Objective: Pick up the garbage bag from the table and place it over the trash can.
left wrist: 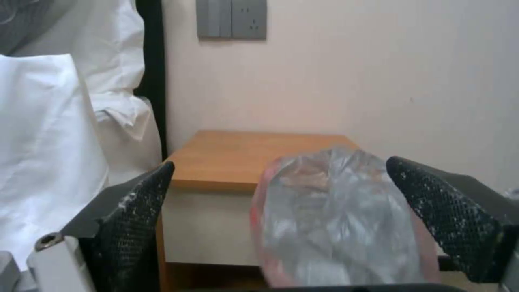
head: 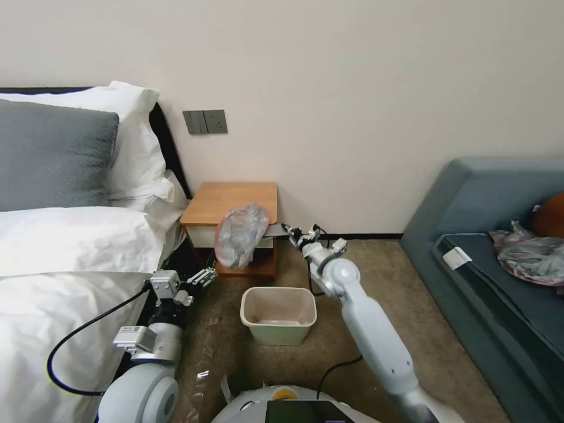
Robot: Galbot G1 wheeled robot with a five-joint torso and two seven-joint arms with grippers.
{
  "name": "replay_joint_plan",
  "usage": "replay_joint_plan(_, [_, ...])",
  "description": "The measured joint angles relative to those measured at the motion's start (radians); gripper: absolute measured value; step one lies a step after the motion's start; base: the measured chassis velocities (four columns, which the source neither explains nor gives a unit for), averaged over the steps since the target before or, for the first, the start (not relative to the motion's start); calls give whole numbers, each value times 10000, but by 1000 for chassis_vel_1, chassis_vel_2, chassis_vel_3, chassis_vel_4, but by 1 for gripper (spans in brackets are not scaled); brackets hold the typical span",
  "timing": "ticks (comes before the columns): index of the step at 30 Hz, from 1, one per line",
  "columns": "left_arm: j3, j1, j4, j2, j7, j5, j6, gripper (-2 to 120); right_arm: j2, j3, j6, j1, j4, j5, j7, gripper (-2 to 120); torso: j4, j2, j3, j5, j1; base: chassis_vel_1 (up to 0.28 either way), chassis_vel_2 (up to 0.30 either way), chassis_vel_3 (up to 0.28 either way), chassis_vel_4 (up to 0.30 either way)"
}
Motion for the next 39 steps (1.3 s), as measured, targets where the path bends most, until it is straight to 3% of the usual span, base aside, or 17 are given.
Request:
replay_joint_plan(13, [63,-32,0,-35,-11,53,-103,100,-398,-373,211,-2118,1877,-663,359,0,0,0,0,0,0,0,0,0,0])
replay_joint_plan(25, [110,-14,0,-122,-4,149,-156,100,-833,-469,252,-3547,2623,-1482,291,0,-2,1,0,0,0,0,0,0,0])
replay_joint_plan(39, [171,-84,62,1,-1,196,-329,100,-1003,-930,410,-4191,2754,-2427,500,0,-1,1,1,-1,0,0,0,0,0])
